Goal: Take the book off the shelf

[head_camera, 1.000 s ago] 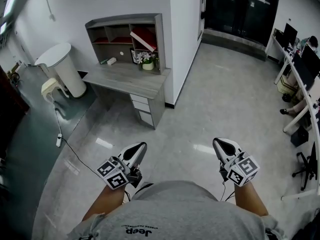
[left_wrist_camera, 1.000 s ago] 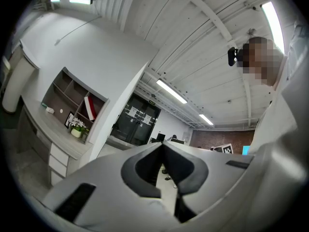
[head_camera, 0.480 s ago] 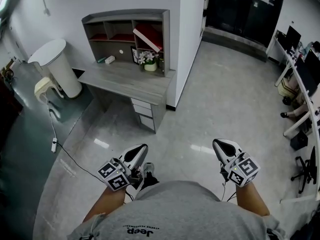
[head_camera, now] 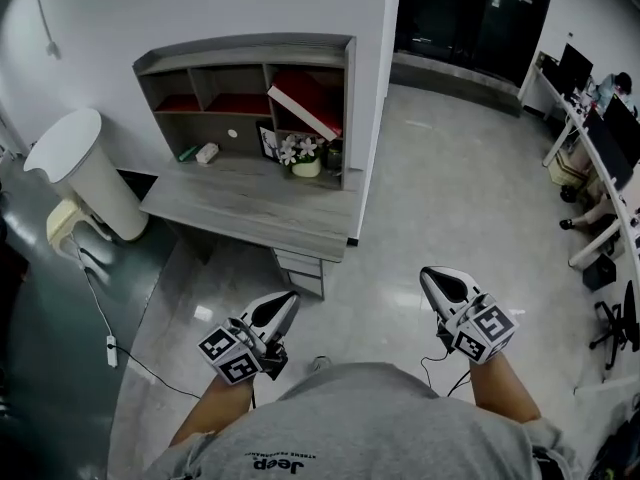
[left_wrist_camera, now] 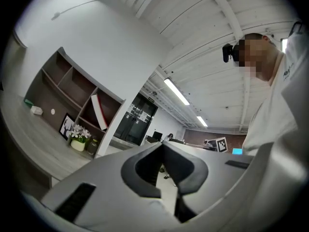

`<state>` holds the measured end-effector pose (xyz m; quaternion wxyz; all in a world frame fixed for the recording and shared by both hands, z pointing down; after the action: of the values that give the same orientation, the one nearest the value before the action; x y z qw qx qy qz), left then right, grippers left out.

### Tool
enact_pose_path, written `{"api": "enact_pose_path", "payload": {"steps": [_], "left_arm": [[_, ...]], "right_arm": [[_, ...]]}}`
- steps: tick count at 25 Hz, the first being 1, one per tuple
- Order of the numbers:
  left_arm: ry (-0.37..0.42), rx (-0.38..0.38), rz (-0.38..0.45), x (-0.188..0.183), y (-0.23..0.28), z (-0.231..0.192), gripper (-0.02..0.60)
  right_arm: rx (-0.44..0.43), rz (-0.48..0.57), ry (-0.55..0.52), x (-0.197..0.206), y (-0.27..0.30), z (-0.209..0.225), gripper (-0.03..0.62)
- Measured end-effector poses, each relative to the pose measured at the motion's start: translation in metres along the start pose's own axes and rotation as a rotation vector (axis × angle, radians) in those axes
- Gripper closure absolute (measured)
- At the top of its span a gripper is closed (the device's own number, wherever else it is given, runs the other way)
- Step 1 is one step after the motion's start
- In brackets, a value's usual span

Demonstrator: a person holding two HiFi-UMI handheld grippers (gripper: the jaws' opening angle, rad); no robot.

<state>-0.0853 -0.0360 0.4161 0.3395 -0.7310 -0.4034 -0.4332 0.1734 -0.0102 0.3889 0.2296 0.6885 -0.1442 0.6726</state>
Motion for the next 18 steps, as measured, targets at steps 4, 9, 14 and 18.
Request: {"api": "enact_pose_path", "payload": {"steps": [4,9,14,18], "left_arm": [[-0.021,0.019,-0.004,-0.017,0.002,-0.045,0.571],[-0.036,0.029,-0.005,-0.025,0.0,-0.087,0.571],[-0.056,0.011,-0.002,-0.029,0.004,-0.12,0.571],[-0.049,-0.003,-0.006,-0.037,0.023,-0.142,0.571]], "right_arm": [[0.023,-0.008,-0.014,-0.014,0.05,0.005,0.586],[0.039,-0.018,-0.039,-0.028,0.095,0.014,0.585],[0.031,-0.022,-0.041,-0.028,0.127,0.027,0.585],[0.025,-0.021,-0.051,-0.026,0.143,0.051,0.585]]}}
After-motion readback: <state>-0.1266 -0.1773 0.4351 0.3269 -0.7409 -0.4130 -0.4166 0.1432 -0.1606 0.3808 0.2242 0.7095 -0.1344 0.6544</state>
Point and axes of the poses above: the fingertips, and each gripper's own axes: y forward along the fingers, z to its right, x out of its underside, the point moved 2 cm from there along -y, backward along the fingers
